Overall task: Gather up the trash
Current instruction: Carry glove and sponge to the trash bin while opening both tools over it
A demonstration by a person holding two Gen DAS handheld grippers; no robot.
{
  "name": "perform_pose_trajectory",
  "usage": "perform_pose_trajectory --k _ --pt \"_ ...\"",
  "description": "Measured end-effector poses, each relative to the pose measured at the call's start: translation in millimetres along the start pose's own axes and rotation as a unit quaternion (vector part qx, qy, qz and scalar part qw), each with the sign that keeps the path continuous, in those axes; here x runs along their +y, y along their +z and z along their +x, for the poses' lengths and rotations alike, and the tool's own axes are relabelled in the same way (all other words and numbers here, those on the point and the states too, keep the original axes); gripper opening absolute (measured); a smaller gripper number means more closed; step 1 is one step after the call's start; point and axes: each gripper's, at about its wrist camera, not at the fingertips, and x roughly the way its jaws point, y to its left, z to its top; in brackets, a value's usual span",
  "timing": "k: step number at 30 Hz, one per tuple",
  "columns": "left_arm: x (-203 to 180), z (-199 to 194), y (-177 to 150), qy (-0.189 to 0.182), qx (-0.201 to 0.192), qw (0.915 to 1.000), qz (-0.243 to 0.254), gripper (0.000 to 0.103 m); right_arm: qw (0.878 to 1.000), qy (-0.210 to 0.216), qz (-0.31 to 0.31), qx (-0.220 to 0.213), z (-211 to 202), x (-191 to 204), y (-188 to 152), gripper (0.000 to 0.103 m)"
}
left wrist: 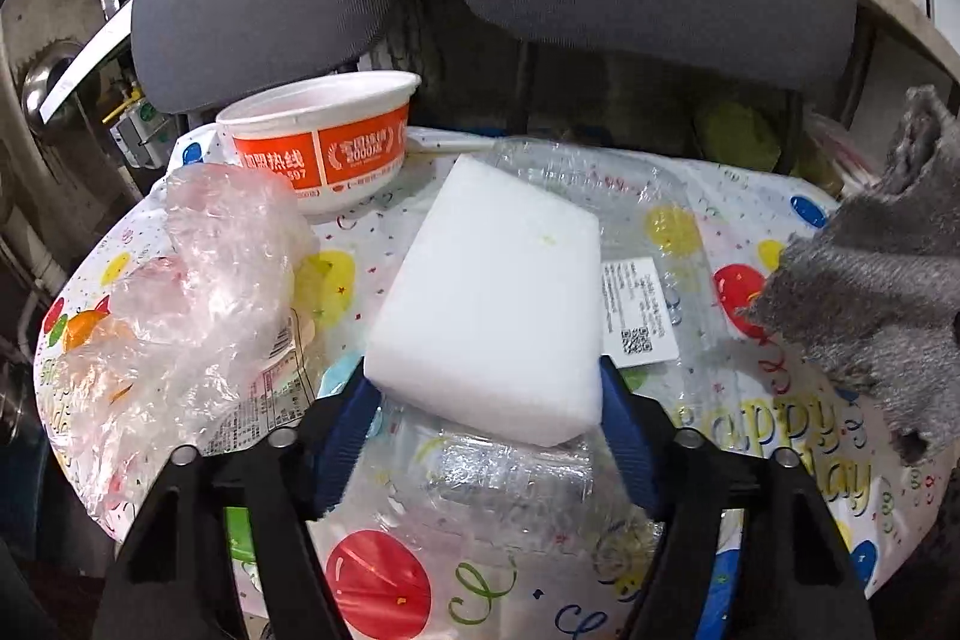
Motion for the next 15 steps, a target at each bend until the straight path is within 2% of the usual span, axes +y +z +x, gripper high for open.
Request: perform_pose_trajectory --k 7,11,15 --pt "-0.4 -46.4 4.8 -0.021 -0.055 0.9983 -0.005 0.063 1.0 -0.005 0.005 -0.015 -9.8 2.3 -1.5 0.019" --pt "-9.3 -75.2 7.4 -0.037 -0.079 0.9962 -0.002 0.062 0.999 -0.018 0.015 -0.032 -29.8 -0.1 -6.2 0.019" --pt "-29.9 -101.9 8.6 -0.068 -0.097 0.9929 0.012 0.062 0.997 -0.041 0.029 -0.052 -58.0 -11.2 -12.9 0.019"
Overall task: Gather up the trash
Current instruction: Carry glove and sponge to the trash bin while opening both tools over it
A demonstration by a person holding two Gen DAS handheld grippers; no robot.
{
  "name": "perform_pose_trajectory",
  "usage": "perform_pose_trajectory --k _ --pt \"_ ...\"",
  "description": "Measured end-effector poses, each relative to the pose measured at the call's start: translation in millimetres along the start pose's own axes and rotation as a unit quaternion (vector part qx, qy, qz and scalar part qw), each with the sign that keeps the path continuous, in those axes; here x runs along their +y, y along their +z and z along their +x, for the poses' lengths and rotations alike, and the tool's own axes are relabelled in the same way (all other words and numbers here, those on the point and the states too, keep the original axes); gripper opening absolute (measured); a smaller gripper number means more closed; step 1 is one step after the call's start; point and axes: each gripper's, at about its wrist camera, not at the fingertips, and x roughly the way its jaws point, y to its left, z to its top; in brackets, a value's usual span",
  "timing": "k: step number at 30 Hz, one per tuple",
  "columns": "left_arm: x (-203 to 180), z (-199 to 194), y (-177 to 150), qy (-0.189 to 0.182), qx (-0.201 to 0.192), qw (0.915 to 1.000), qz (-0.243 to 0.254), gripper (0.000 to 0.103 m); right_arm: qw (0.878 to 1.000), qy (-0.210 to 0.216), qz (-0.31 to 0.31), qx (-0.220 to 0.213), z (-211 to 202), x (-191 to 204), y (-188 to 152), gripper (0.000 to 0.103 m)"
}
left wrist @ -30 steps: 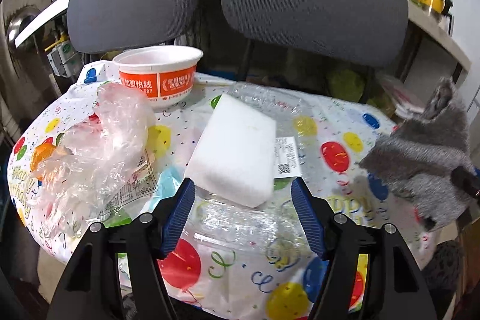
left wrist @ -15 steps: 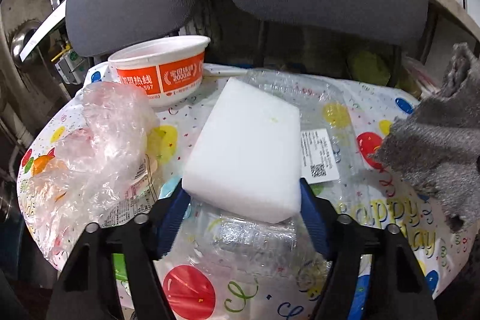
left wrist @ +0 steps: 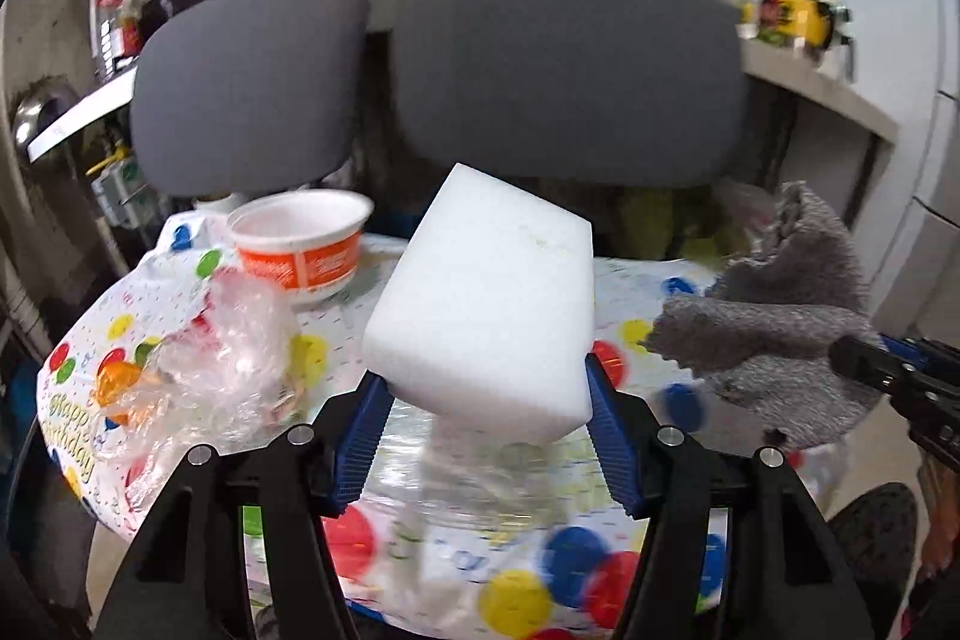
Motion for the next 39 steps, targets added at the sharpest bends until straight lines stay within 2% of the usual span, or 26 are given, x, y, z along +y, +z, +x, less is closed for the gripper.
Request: perform_pose_trajectory --k 5,9,15,19,23,28,31,33,35,36,39 --pt "-46.2 -16.3 5.5 -0.062 -0.014 0.9976 0.025 0.063 0.998 -0.042 0.032 -0.02 -38.4 -33.0 -10.5 0.019" --pt "-99.8 -9.6 9.3 -0.127 -0.009 0.9903 0.056 0.063 0.993 -0.095 0.068 -0.034 -73.7 -70.5 -23.5 0.019" --pt "-190.3 17.0 8.3 -0.219 0.02 0.9705 0.1 0.063 0.975 -0.178 0.13 -0.036 -120.5 -134.3 -54.2 0.019" --pt "-244.7 39.1 6.4 -0.262 0.046 0.9555 0.128 0.063 0.962 -0.213 0.168 -0.02 -126.7 -175.6 -72.2 0.019" --pt "-281.2 69.7 5.8 -0.281 0.077 0.946 0.143 0.065 0.955 -0.225 0.194 0.001 -115.0 -208.1 -84.7 0.019" --pt "-307.5 95.6 1.6 -0.279 0.09 0.9408 0.171 0.067 0.952 -0.225 0.208 0.025 -92.6 -238.3 -90.4 0.019" --pt "-316.9 107.5 2.0 -0.28 0.094 0.9385 0.18 0.073 0.951 -0.217 0.219 0.035 -77.6 -256.9 -90.0 0.02" --pt "-324.8 117.2 2.3 -0.275 0.1 0.938 0.186 0.076 0.95 -0.213 0.225 0.038 -71.6 -263.6 -90.6 0.029" --pt "-328.8 121.7 2.8 -0.269 0.102 0.9393 0.187 0.077 0.949 -0.214 0.229 0.038 -67.1 -268.0 -88.9 0.046" --pt "-329.0 124.6 2.4 -0.266 0.104 0.9402 0.185 0.077 0.948 -0.217 0.23 0.037 -67.0 -268.3 -88.8 0.05" --pt "-328.7 128.4 4.9 -0.262 0.104 0.9421 0.182 0.077 0.948 -0.213 0.233 0.031 -69.9 -268.4 -86.9 0.05"
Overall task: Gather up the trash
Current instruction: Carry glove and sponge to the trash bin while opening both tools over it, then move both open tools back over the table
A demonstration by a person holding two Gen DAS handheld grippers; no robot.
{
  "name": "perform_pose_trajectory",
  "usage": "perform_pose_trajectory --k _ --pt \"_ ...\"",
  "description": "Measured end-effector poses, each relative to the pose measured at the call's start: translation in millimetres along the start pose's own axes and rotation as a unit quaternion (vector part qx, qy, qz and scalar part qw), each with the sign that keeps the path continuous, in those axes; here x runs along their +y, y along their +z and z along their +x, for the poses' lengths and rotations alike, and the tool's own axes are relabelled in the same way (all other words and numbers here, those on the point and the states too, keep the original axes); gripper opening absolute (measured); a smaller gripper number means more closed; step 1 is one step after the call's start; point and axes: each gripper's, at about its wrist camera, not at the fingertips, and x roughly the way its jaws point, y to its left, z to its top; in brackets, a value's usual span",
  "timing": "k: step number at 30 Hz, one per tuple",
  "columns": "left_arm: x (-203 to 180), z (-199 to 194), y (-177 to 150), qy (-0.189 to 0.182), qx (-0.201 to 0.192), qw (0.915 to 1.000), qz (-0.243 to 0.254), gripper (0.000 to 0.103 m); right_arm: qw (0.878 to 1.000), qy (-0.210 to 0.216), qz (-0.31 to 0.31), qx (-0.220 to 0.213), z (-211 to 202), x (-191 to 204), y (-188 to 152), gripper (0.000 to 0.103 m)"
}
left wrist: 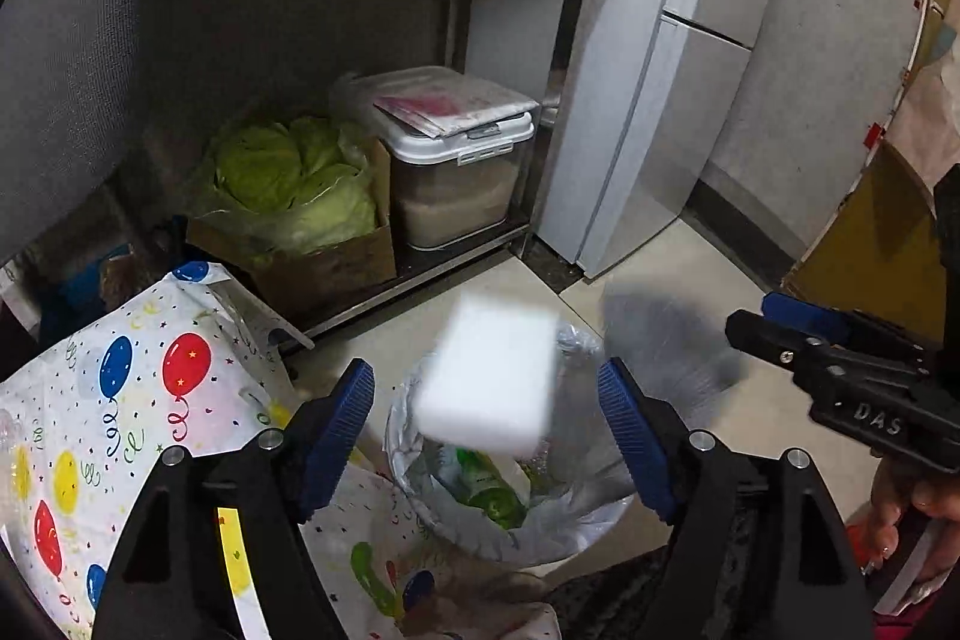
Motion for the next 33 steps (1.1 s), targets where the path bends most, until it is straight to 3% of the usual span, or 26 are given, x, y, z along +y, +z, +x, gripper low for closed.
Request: perform_pose_trajectory --k 9,17,22,29,33 --pt "18.7 -31.9 -3.1 0.036 -0.025 0.9986 -0.03 0.077 1.0 0.005 -0.01 -0.019 -23.0 11.3 3.4 0.05" --pt "60.5 -111.6 -48.9 0.122 -0.046 0.9888 -0.073 0.077 0.996 0.046 -0.065 -0.034 -58.4 71.0 -12.4 0.05" --pt "109.0 -169.4 -95.6 0.195 -0.047 0.9698 -0.139 0.077 0.985 0.109 -0.132 -0.019 -60.1 145.2 -27.5 0.05" --pt "179.1 -243.9 -166.4 0.299 -0.059 0.9289 -0.21 0.077 0.957 0.184 -0.222 0.024 -39.4 257.1 -55.8 0.05" --pt "217.0 -266.8 -199.4 0.327 -0.059 0.9084 -0.254 0.078 0.942 0.212 -0.257 0.048 -28.6 308.6 -73.8 0.05"
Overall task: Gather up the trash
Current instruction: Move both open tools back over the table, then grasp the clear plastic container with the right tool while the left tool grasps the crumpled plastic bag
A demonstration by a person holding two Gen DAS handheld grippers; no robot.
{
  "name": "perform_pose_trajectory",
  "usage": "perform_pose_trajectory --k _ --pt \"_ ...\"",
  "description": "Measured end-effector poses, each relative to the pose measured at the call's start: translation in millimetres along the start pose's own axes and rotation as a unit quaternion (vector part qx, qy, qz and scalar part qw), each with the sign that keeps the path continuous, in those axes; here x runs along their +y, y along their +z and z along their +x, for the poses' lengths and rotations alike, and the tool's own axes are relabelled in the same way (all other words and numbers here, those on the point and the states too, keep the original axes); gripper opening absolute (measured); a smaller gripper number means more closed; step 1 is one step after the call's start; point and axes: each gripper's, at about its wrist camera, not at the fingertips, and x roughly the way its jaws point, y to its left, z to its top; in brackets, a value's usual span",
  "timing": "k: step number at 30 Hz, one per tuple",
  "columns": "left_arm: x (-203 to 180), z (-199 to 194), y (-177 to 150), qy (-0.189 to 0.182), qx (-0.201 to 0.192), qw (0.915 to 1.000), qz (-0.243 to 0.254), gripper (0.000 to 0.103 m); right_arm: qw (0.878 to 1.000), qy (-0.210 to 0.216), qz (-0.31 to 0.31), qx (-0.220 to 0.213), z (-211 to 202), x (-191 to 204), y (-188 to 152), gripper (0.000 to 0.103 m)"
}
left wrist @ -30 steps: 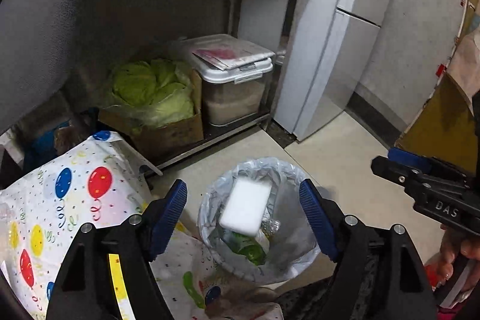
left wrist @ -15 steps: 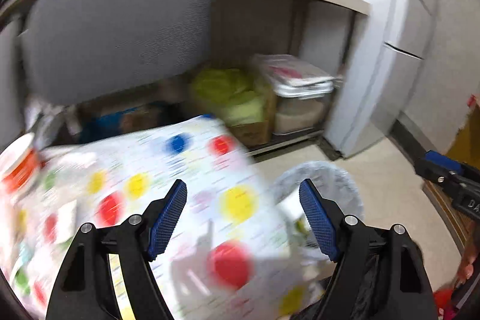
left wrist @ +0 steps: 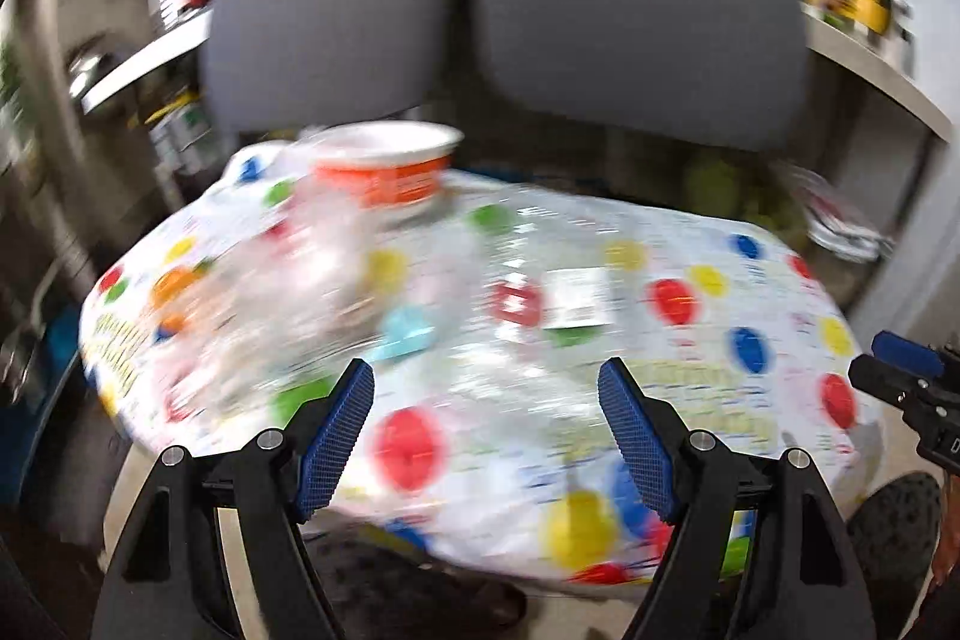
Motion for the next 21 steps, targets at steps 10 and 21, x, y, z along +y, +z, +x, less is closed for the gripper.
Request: perform_pose_trajectory --k 10,21 --pt "79.6 13.4 -20.1 0.034 0.008 0.9978 -0.056 0.077 0.998 0.016 -0.03 0.047 76.4 66.6 22.1 0.048" --pt "108.5 18.2 -26.6 0.039 0.009 0.9957 -0.084 0.077 0.997 0.0 -0.015 0.078 118.8 83.4 22.2 0.038"
